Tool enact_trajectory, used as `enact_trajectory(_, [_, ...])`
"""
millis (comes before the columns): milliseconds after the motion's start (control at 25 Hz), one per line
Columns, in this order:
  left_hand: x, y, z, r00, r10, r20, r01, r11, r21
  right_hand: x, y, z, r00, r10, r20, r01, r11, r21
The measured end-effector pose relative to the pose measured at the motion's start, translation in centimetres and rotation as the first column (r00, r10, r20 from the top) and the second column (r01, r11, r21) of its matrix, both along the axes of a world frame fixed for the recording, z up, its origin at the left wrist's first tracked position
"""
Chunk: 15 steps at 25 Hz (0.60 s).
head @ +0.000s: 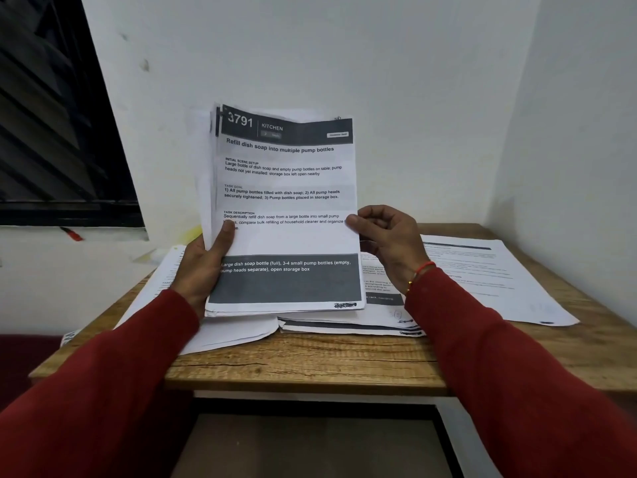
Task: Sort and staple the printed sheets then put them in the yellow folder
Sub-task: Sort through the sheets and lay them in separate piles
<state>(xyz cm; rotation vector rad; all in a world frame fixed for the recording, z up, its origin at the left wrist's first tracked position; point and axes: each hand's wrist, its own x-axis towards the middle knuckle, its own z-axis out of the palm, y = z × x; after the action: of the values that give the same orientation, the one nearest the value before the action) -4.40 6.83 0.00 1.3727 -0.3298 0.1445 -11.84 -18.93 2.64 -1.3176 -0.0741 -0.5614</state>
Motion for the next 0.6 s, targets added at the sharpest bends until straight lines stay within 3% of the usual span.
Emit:
enact_trajectory(120, [0.1, 0.0, -0.1, 1.000, 0.002, 0.003, -0.002, 1.000, 0.010, 0.4, -0.8, -0.1, 0.999, -0.029, -0.037, 0.028, 0.999, -0.038])
enact_trajectory(200, [0.4, 0.2, -0.2, 1.000, 0.018, 0.018, -0.018, 1.000, 0.010, 0.6, -2.7, -0.1, 0.970, -0.221, -0.104, 0.195, 0.957, -0.213])
enact_trajectory(280, [0.8, 0.4, -0.4, 0.999, 0.032, 0.019, -0.032, 0.999, 0.009, 0.2, -5.0, -0.1, 0.828, -0.529, -0.188, 0.328, 0.727, -0.603])
enact_trajectory(360, [1.3, 0.6, -0.8, 0.999, 0.043, 0.008, -0.043, 0.999, 0.016, -0.4, -6.0, -0.7, 0.682, -0.685, -0.256, 0.135, 0.462, -0.876])
enact_trajectory(400, [1.5, 0.7, -0.9, 0.999, 0.048, 0.000, -0.048, 0.999, 0.019, -0.3, -6.2, -1.1, 0.648, -0.704, -0.291, 0.014, 0.393, -0.920])
enact_trajectory(600, [1.7, 0.7, -1.1, 0.998, 0.068, -0.011, -0.068, 0.998, 0.014, 2.6, -6.0, -2.5, 0.599, -0.723, -0.345, -0.139, 0.331, -0.933])
